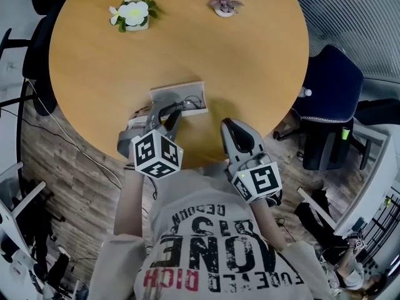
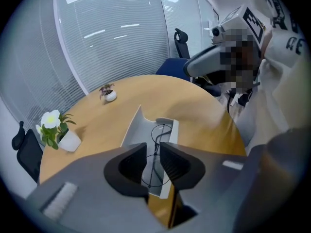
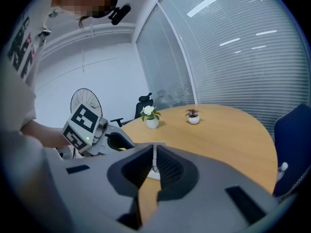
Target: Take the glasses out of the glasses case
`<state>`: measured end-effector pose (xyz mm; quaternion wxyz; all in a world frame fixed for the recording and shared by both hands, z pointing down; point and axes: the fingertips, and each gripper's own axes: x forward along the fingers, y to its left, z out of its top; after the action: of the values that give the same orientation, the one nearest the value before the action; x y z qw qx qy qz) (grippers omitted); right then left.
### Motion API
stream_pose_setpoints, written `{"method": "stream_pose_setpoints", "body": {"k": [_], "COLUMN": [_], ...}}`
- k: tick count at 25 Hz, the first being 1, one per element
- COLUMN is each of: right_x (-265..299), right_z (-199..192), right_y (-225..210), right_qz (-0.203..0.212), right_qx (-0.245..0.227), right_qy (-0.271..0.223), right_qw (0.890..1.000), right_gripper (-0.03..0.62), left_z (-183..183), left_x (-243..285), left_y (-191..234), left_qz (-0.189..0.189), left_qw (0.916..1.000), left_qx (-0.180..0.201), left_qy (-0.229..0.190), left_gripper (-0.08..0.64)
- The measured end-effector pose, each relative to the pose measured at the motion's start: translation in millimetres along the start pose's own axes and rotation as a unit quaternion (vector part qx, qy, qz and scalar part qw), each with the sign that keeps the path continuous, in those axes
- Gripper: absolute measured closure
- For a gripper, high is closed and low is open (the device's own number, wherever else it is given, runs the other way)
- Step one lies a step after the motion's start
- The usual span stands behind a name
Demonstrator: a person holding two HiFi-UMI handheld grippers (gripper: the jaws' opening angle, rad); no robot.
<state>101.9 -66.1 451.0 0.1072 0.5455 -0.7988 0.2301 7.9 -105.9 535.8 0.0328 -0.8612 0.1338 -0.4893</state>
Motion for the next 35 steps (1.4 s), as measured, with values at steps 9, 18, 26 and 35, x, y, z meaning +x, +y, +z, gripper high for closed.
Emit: {"method": "stream_pose_setpoints", "body": {"k": [9, 18, 26, 35], "right_x": [-6, -9, -9, -8], "right_z": [-7, -14, -17, -10], "right_y": [-8, -15, -15, -11], "right_qz": [-0.018, -0.019, 0.000, 0.014], "right_qx": [0.016, 0.039, 0.043, 0.043], "right_qy": [0.003, 0.002, 0.006, -0.001], "right_qw": [1.000, 0.999, 0.999, 0.999], "right_gripper": [0.563, 0.563, 0.563, 0.563], "left_z": [-9, -10, -13, -15], "left_x": [27, 40, 45, 50], "left_y": [-9, -10, -13, -9], "left_qz": [-0.072, -0.116, -0.126, -0.127], "left_qw": [0.9943, 0.9865, 0.9820, 0.9831], "left_qx": [0.053, 0.044, 0.037, 0.010], "left_qy": [0.058, 0.107, 0.136, 0.132], "left_gripper": [0.460, 0.463, 0.503, 0.509]}}
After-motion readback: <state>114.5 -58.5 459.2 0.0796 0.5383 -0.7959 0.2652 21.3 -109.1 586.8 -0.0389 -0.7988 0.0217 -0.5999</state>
